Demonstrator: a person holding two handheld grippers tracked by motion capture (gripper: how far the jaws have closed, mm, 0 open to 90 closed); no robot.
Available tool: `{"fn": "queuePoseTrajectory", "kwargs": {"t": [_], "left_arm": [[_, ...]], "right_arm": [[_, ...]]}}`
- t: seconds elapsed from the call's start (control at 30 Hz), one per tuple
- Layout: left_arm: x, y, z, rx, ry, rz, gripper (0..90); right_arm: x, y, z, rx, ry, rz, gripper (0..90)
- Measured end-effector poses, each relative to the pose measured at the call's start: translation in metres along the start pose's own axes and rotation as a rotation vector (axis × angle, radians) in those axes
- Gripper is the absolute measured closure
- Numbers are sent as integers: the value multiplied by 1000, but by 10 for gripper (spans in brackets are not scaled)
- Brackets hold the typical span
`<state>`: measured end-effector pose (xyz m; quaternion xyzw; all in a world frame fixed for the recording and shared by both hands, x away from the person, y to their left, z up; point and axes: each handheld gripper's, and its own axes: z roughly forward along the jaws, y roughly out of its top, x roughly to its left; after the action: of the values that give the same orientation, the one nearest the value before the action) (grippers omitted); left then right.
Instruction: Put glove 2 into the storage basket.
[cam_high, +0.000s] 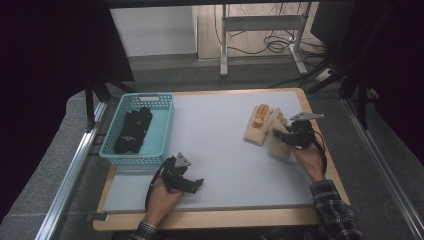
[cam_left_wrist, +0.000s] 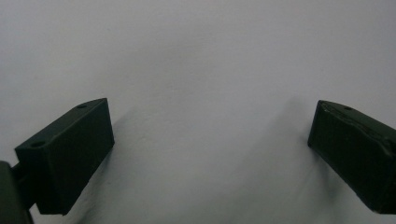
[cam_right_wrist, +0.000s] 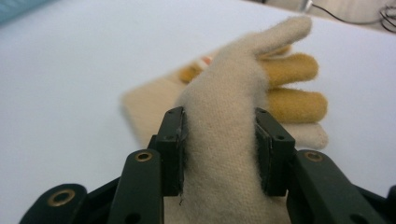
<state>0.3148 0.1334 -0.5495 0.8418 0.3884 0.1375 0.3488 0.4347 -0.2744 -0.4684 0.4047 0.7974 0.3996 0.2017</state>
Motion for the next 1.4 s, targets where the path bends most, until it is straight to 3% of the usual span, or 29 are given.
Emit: {"fn": "queuePoseTrajectory", "kwargs": {"t": [0.17, 0.4, 0.47, 0.73, 0.93, 1.07, 1.1, 1.27, 1.33, 1.4], "left_arm": [[0, 0, 0, 2, 0, 1, 5], [0, 0, 0, -1, 2, 0, 5], [0, 0, 0, 4, 1, 6, 5], [0, 0, 0, 0, 1, 2, 6], [0, 0, 0, 2, 1, 4, 6], [0, 0, 0, 1, 0, 1, 6], [0, 0, 0, 1, 0, 1, 6], [0, 0, 0, 1, 1, 1, 6], [0, 0, 0, 2, 1, 3, 6], [0, 0, 0, 2, 0, 2, 6]], "right_arm": [[26, 11, -15, -35, 44, -36, 590], [77, 24, -21, -56, 155, -85, 586], [95, 27, -17, -55, 199, -96, 584], [141, 23, 16, -14, 268, -137, 577], [149, 4, 50, 43, 284, -96, 556], [150, -7, 61, 95, 299, -86, 415], [150, -7, 62, 111, 305, -88, 385], [133, 1, 45, 49, 278, -58, 332], [124, 4, 39, 45, 253, -54, 372], [118, 3, 36, 50, 242, -47, 475]]}}
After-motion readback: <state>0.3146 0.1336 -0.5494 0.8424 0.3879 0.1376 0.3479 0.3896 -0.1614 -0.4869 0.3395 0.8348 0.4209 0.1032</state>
